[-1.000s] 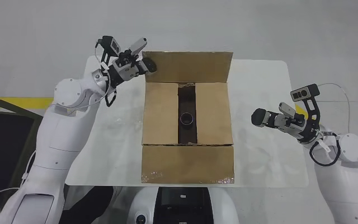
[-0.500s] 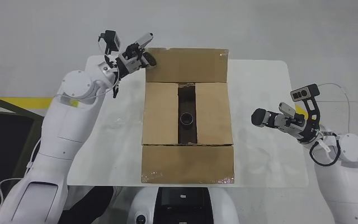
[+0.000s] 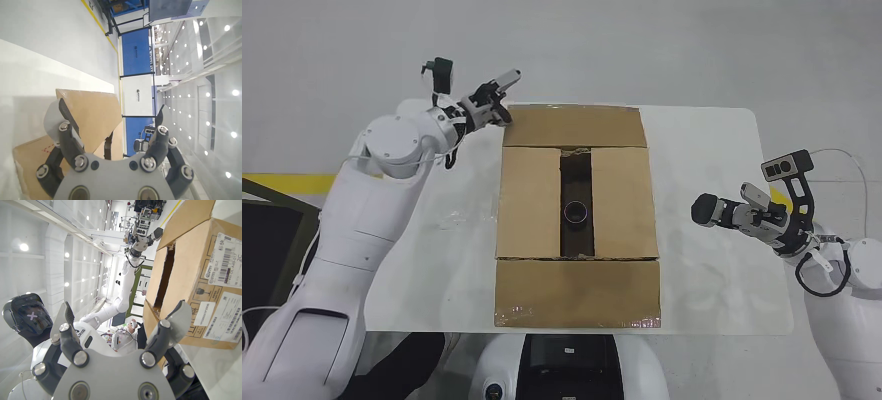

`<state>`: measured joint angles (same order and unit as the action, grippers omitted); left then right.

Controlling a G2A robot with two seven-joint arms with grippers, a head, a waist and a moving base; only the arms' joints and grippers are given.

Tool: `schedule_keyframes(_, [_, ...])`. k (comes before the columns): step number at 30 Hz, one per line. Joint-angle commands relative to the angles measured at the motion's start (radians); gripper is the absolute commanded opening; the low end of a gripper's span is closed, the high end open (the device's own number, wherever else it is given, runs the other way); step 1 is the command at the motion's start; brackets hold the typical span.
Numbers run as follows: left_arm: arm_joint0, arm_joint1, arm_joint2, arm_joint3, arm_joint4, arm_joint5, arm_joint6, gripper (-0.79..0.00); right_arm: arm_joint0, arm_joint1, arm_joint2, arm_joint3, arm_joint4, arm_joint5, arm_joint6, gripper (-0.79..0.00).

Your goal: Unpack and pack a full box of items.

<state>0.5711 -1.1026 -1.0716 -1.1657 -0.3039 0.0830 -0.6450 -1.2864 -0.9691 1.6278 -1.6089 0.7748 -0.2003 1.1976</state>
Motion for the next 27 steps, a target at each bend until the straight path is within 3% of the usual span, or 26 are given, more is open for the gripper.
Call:
schedule_keyframes(1, [-0.008, -0.003, 0.003, 0.020, 0.002, 0.006, -0.010, 0.000, 0.000, 0.000, 0.000, 0.000, 0.000, 0.000, 0.000, 0.000])
schedule_keyframes(12, [-0.019, -0.012, 0.014, 0.077, 0.010, -0.008, -0.064, 0.000, 0.000, 0.000, 0.000, 0.000, 0.000, 0.000, 0.000, 0.000])
schedule_keyframes(16, [-0.021, -0.014, -0.011, 0.081, -0.014, -0.042, -0.025, 0.000, 0.000, 0.000, 0.000, 0.000, 0.000, 0.000, 0.000, 0.000])
schedule_keyframes(22, [0.003, -0.007, -0.081, 0.026, -0.054, -0.133, 0.017, 0.000, 0.000, 0.000, 0.000, 0.000, 0.000, 0.000, 0.000, 0.000])
schedule_keyframes(27, [0.058, 0.012, -0.161, -0.062, -0.080, -0.185, -0.022, 0.000, 0.000, 0.000, 0.000, 0.000, 0.000, 0.000, 0.000, 0.000])
